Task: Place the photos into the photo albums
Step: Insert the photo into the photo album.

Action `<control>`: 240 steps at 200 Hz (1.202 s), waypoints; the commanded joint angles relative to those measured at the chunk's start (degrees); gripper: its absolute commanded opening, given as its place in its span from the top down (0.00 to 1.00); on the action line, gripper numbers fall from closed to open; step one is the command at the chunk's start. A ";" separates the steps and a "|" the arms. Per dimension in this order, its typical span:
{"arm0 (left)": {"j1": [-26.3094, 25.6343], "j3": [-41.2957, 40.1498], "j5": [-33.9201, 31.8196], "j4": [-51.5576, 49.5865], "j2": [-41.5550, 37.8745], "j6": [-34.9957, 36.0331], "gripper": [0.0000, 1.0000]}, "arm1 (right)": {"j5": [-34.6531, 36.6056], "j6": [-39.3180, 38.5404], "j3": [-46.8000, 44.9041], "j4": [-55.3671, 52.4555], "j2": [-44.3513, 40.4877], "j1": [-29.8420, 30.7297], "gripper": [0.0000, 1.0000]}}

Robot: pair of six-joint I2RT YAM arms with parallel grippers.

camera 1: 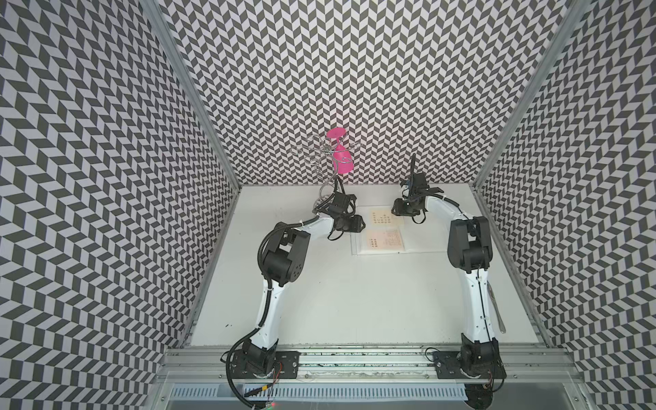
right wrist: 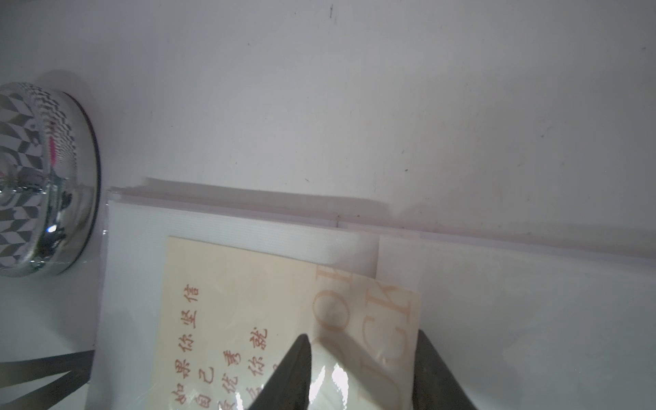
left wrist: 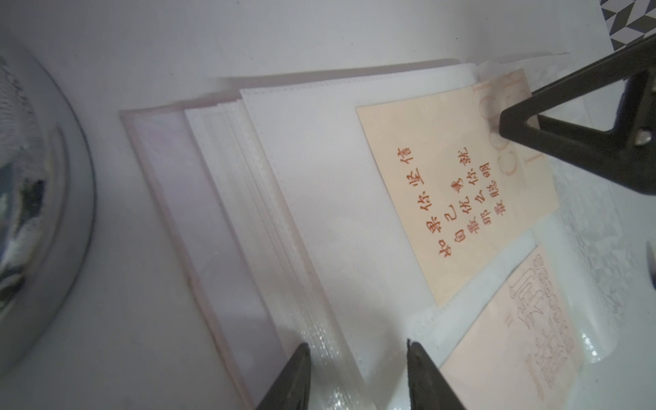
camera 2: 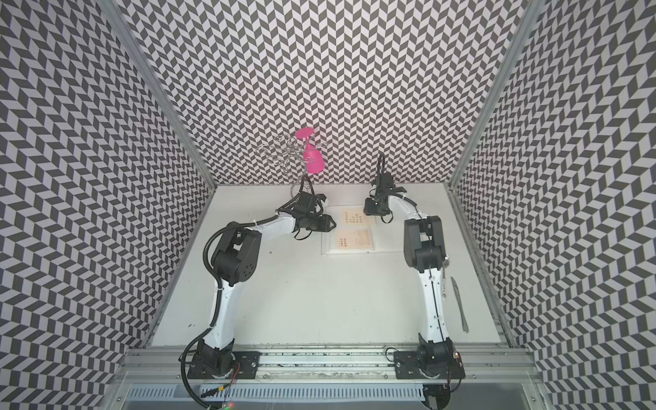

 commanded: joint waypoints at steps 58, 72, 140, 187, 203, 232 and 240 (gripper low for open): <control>-0.29 -1.63 0.46 -3.26 2.94 -1.15 0.54 | 0.03 -0.19 1.74 -1.14 -0.81 2.52 0.51; -0.29 -1.64 0.61 -3.30 2.93 -1.16 0.54 | -1.07 0.04 1.87 -0.98 -0.42 2.68 0.51; -0.29 -1.72 0.55 -3.28 2.94 -1.11 0.54 | -0.51 0.16 1.96 -0.33 -0.71 4.42 0.51; -0.32 -1.72 0.55 -3.17 2.78 -1.20 0.54 | 2.46 0.17 1.88 -0.17 -1.02 5.59 0.50; -0.31 -1.75 0.55 -3.17 2.73 -1.12 0.54 | 2.34 0.01 1.71 -0.04 -1.26 5.83 0.50; -0.29 -1.72 0.46 -3.21 2.63 -1.15 0.54 | 1.48 0.15 1.58 0.54 -1.29 6.47 0.50; -0.29 -1.73 0.47 -3.17 2.52 -1.20 0.54 | 0.99 0.19 1.56 0.47 -1.14 6.50 0.50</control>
